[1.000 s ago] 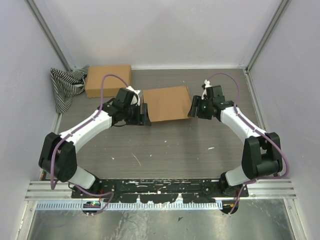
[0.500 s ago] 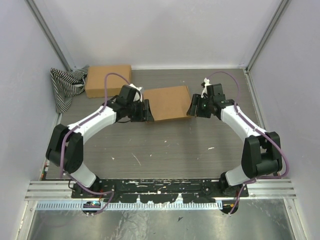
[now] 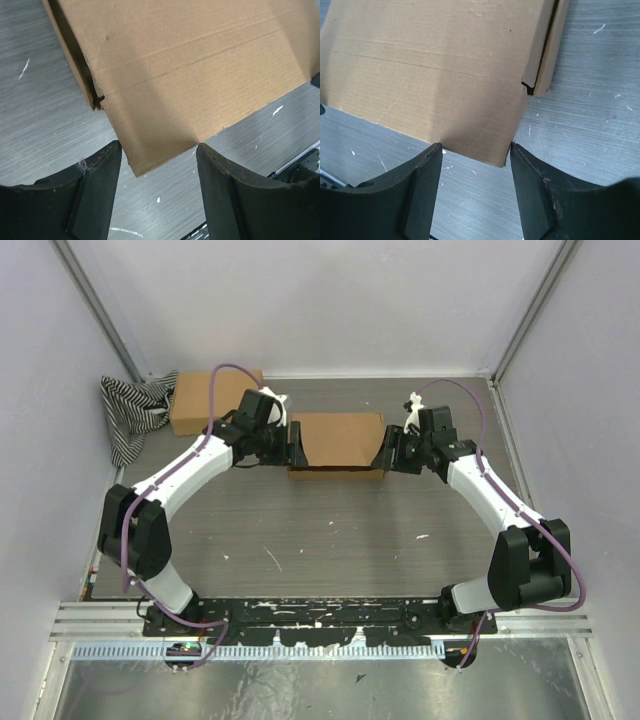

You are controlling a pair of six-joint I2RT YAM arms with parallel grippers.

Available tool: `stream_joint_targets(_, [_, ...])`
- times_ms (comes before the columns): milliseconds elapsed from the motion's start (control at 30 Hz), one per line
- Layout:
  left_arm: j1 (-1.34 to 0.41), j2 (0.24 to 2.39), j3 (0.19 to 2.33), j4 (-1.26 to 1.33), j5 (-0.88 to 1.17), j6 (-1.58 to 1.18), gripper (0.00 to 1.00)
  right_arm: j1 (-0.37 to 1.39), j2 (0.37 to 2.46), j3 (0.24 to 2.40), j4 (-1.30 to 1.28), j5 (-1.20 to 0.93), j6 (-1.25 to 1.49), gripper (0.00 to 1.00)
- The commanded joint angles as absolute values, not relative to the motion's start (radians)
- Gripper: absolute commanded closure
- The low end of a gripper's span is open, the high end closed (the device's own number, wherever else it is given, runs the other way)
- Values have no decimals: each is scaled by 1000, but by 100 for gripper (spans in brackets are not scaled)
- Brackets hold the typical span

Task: Fold the paper box

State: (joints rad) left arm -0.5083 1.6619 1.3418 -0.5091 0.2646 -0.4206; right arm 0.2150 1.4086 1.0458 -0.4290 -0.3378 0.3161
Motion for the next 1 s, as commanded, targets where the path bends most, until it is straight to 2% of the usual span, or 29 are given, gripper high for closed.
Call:
stream_joint_targets(0, [-505, 1664, 1382, -631, 240, -371, 32, 223, 1387, 1099, -478, -295, 295, 37])
stream_joint_targets(367, [-491, 1648, 1290, -592, 228, -374, 32, 223, 1439, 1090, -450, -238, 304, 36])
stream_joint_targets(567, [-485, 1690, 1229, -475, 198, -372, 30, 224, 1570, 1109, -396, -174, 292, 35])
stream_joint_targets(967, [-485, 1772, 1207, -334, 251, -404, 32, 243, 1605, 1071, -362, -232, 280, 41])
